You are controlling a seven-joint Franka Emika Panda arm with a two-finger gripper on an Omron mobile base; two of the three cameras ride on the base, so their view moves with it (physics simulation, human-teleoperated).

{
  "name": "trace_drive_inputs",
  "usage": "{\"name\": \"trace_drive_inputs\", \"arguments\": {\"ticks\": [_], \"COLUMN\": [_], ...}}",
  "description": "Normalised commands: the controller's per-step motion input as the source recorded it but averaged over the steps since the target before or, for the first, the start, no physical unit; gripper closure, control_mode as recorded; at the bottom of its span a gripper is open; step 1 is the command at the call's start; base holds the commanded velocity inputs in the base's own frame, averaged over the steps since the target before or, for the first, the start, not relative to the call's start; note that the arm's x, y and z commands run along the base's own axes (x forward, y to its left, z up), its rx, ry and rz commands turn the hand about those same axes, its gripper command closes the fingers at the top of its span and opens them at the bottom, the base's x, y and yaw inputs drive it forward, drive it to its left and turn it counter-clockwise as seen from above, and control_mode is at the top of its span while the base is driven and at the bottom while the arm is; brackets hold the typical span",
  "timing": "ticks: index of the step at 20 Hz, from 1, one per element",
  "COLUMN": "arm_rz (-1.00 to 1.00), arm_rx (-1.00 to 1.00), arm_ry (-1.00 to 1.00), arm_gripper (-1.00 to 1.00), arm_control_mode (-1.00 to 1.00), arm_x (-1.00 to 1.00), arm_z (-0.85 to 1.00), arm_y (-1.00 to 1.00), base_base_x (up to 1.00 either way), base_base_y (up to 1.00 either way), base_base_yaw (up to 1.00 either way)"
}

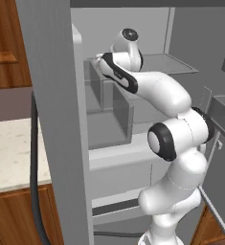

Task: Open the fridge, remove the apple, lime, and steak, and place them on any counter.

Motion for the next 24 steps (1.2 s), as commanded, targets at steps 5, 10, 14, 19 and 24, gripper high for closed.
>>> {"name": "trace_drive_inputs", "arguments": {"ticks": [5, 10, 14, 19, 24], "arm_rz": [0.0, 0.0, 0.0, 0.0, 0.0], "arm_rx": [0.0, 0.0, 0.0, 0.04, 0.05], "arm_ry": [0.0, 0.0, -0.03, -0.17, -0.18], "arm_gripper": [-1.0, 1.0, 1.0, 1.0, 1.0], "arm_control_mode": [-1.0, -1.0, -1.0, -1.0, -1.0], "arm_x": [0.38, -0.04, -0.79, -1.0, -1.0], "arm_z": [-0.13, -0.33, -0.32, -0.31, -0.06], "arm_y": [0.04, 0.18, -0.03, -0.43, -0.59], "base_base_x": [0.0, 0.0, 0.0, 0.0, 0.0], "base_base_y": [0.0, 0.0, 0.0, 0.0, 0.0], "base_base_yaw": [0.0, 0.0, 0.0, 0.0, 0.0]}}
